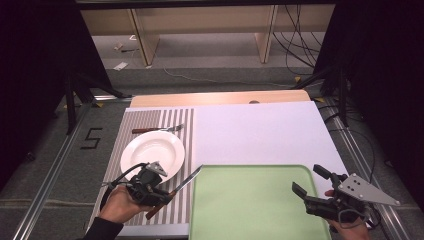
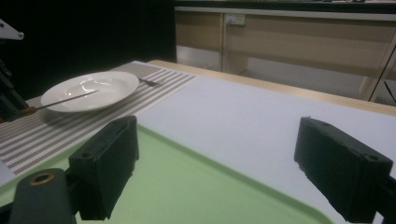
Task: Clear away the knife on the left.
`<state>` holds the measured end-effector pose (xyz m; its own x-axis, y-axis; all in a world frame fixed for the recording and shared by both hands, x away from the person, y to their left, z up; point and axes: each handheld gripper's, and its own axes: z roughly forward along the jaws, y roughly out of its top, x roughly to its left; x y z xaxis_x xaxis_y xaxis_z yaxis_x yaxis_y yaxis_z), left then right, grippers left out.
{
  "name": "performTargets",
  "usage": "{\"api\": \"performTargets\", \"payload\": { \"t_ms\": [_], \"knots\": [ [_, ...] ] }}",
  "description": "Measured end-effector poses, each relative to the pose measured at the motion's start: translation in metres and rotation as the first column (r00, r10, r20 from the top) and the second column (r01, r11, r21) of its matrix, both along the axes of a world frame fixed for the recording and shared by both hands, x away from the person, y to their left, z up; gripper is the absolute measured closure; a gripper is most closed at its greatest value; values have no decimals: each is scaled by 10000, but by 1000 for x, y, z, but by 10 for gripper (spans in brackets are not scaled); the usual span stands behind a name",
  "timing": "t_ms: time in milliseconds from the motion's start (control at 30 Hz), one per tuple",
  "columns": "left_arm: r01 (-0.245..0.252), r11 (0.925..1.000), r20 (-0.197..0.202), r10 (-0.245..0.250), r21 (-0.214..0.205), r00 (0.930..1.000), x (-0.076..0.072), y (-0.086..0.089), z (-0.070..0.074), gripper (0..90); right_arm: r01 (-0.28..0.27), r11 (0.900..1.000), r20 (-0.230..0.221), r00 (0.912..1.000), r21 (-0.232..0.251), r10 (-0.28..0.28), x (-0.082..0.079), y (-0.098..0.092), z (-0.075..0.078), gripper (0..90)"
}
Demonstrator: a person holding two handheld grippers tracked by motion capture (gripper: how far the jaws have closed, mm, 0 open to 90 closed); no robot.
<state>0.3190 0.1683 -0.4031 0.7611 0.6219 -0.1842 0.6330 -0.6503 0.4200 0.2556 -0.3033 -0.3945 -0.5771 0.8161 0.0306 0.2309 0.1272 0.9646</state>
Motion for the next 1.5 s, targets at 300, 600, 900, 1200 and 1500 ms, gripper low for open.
{"api": "performTargets", "payload": {
  "t_ms": [300,600,900,1200,1500],
  "knots": [
    [325,9995,38,-325,-9,9995,-7,-24,3,768,-22,10000,10,10000,-4,22,0,0,0,148],
    [796,9966,-173,-800,-211,9966,-10,-50,-3,768,3,10000,-16,10000,-1,-3,0,0,0,149],
    [1455,9867,-373,-1484,-728,9882,-17,-85,-8,768,6,10000,-14,10000,-15,-6,0,0,-1,149],
    [1687,9841,-616,-1721,-559,9832,-17,-112,-23,769,0,10000,-41,10000,-42,-1,0,1,-1,149],
    [1927,9808,-929,-1946,-286,9765,-15,-130,-33,768,-59,10000,-11,10000,24,59,0,1,0,148]
  ]
}}
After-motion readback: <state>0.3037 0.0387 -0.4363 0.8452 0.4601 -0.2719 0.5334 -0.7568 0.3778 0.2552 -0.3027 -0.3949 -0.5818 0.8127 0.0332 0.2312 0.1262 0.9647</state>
